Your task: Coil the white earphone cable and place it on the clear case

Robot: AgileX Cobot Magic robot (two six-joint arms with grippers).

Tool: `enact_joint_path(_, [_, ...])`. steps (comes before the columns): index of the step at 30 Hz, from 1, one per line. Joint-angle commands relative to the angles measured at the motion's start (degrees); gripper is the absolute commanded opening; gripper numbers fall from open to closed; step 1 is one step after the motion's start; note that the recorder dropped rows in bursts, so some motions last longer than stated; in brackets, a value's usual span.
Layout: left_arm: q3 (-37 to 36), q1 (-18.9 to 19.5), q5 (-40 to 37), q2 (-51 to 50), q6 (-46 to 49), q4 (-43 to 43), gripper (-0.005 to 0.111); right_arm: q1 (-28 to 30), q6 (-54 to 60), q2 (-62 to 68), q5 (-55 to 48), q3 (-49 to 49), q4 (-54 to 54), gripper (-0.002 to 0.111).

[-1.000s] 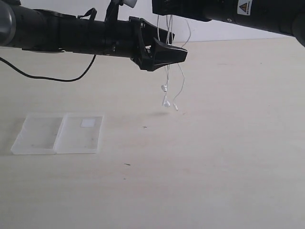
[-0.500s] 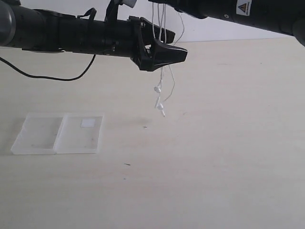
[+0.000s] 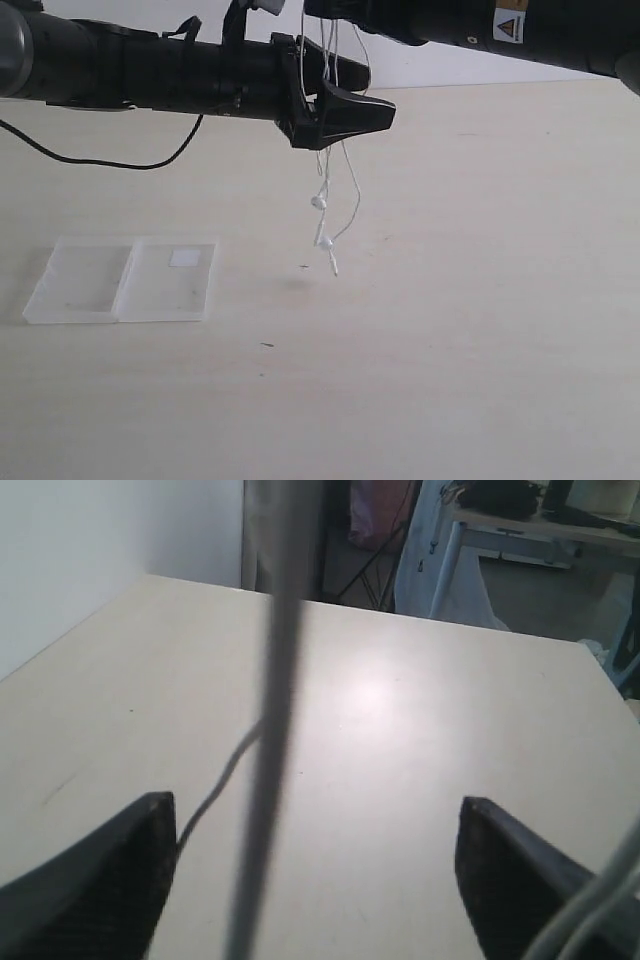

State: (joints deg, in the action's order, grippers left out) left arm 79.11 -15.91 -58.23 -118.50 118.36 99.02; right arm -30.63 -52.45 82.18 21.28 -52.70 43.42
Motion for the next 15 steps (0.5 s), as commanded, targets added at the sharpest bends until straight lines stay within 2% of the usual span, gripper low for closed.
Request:
enact_joint_path(1, [0.2,-0.1,-2.0,-0.1,-0.2,0.9,0.074,0.0,0.9,0.0,0.0,-0.3,0.1,0.000])
enact_joint_path(9, [0.2,-0.1,-3.8,-0.1,-0.2,0.9,0.072,0.0,1.3,0.0,1.1,-0.3,0.1,0.000])
enact_joint_path(11, [0.2,-0.1,-3.8,-0.1,-0.2,0.9,0.066,0.0,1.4,0.0,1.1,-0.3,0.1,0.000])
enact_joint_path(15, [0.2,-0.1,-3.5,-0.1,-0.2,0.9,0.045,0.0,1.4,0.0,1.1,-0.3,0.1,0.000])
